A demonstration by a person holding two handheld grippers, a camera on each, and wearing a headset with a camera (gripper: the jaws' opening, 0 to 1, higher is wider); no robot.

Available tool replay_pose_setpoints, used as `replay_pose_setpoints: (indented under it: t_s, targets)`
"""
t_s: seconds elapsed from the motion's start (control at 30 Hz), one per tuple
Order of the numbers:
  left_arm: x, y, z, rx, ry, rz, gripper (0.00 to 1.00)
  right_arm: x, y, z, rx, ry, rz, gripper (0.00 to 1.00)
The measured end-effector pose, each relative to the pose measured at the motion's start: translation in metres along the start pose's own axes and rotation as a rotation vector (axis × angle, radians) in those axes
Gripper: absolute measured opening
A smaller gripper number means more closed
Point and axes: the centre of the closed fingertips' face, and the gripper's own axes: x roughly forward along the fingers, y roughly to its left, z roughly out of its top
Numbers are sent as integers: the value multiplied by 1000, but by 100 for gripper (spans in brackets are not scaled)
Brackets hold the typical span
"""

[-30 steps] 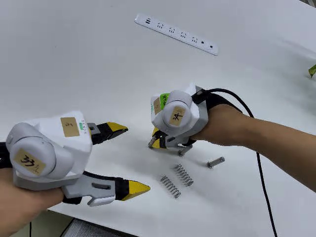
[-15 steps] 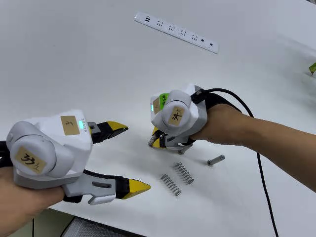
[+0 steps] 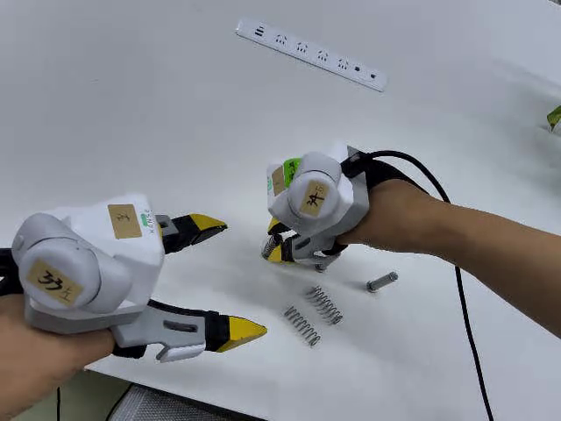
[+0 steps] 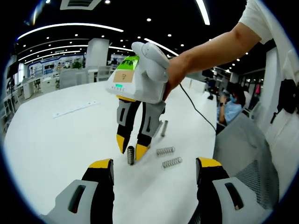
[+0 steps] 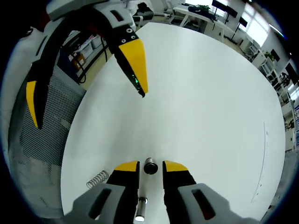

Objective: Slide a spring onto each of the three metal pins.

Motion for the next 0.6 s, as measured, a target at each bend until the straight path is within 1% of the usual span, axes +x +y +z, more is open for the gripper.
replay_pose_setpoints:
  t_s: [0.1, 0.2, 0.33, 0.43, 0.6]
  targets:
    - [0, 0, 0, 2, 2, -3, 73, -6, 1, 4, 28, -26, 0, 22]
    - [1, 0, 1, 2, 1, -7, 73, -10, 0, 6, 35, -41, -8, 23]
    - [1, 0, 1, 8, 7, -9, 73, -15, -1, 6, 52, -62, -22, 27]
    - [1, 0, 1, 18, 16, -13, 73, -23, 0, 11, 103, -111, -20, 30]
    - [0, 0, 2, 27, 22, -14, 73, -36, 2, 13, 118, -144, -35, 36]
